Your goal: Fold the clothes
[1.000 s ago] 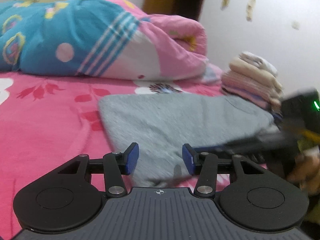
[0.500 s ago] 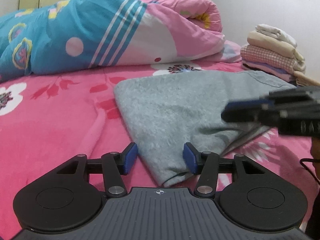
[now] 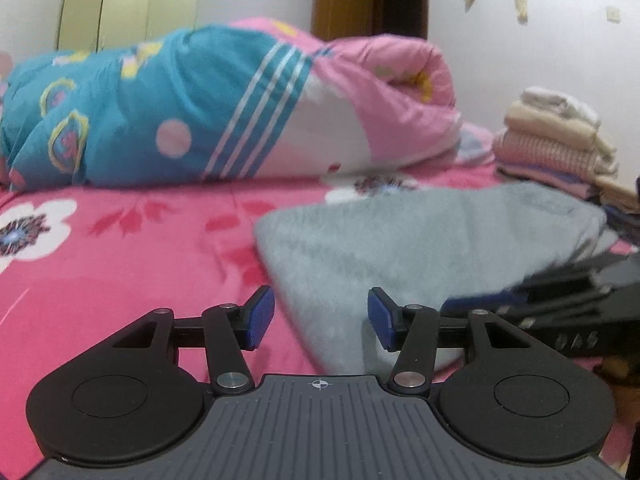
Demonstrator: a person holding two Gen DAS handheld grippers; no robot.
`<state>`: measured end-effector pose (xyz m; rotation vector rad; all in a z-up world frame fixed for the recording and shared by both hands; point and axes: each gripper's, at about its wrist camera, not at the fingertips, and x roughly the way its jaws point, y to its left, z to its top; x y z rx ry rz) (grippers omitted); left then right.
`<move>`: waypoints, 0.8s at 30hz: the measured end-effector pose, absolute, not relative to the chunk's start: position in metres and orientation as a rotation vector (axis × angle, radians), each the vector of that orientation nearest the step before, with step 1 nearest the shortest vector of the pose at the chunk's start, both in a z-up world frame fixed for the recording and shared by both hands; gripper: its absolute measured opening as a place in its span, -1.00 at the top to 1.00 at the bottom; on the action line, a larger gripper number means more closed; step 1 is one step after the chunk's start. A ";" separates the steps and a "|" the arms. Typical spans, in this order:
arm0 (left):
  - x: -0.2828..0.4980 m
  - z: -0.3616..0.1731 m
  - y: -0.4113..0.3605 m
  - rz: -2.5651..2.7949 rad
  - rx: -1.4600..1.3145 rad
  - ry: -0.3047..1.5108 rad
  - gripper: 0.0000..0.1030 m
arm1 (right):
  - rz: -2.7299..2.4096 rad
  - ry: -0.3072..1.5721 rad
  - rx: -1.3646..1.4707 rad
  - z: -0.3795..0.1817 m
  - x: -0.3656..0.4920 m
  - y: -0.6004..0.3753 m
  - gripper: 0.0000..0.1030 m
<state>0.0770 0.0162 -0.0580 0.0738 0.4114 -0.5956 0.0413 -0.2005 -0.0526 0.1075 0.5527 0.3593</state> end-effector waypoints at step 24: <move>0.080 -0.067 -0.015 -0.645 0.152 0.472 -0.05 | 0.155 0.481 0.152 -0.029 0.029 -0.255 0.66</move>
